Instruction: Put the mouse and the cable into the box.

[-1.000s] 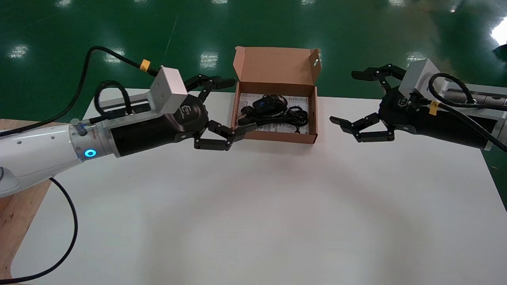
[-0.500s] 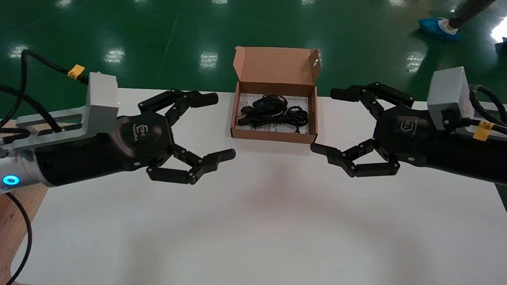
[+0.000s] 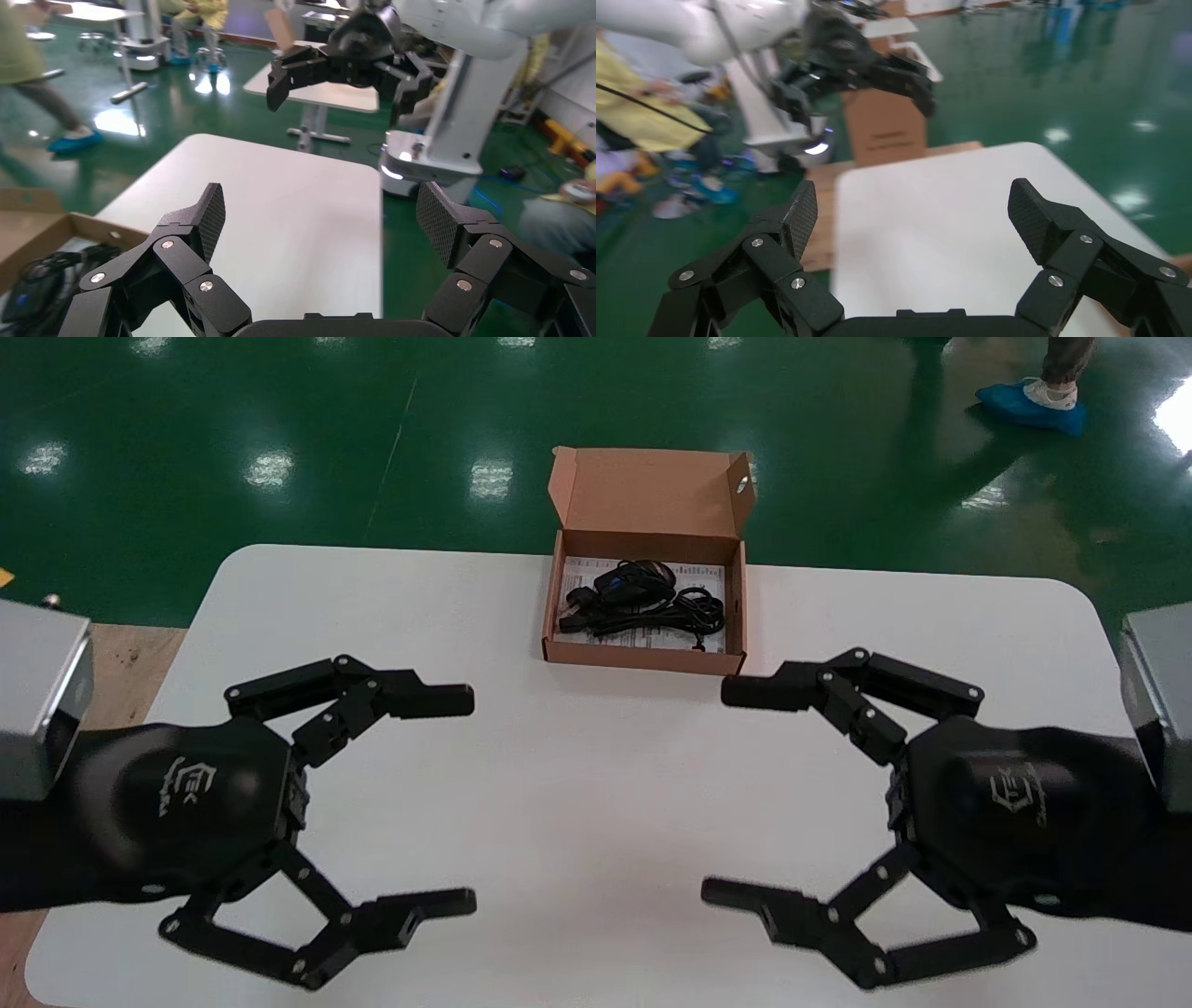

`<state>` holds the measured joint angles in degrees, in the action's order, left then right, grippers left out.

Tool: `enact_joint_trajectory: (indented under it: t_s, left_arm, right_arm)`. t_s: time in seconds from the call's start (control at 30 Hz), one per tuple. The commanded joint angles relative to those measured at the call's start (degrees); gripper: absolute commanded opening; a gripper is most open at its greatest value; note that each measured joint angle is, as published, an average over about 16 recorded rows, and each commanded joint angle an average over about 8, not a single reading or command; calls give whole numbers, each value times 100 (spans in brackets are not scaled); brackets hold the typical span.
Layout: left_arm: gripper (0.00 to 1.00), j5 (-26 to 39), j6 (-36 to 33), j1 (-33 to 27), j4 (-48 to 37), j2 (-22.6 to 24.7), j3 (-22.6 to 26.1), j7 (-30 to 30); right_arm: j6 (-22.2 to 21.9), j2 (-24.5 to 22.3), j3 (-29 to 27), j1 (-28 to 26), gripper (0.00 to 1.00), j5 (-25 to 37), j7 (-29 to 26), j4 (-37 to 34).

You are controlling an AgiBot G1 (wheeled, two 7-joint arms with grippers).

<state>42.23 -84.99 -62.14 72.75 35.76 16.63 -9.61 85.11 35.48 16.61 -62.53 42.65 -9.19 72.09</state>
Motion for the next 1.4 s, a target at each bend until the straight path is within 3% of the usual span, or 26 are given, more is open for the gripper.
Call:
enact_joint_trajectory:
  t_s: [0.03,1.4]
  left_arm:
    - [100,-53,-116,86,167,-119,-89,-153]
    - [100,-43,-74,64,90,-81,-65,-119]
  right_arm:
    - [93,-67,-89,146,100,-121,-197,231]
    - [57,-48,-60,96,100,-78,-148,143]
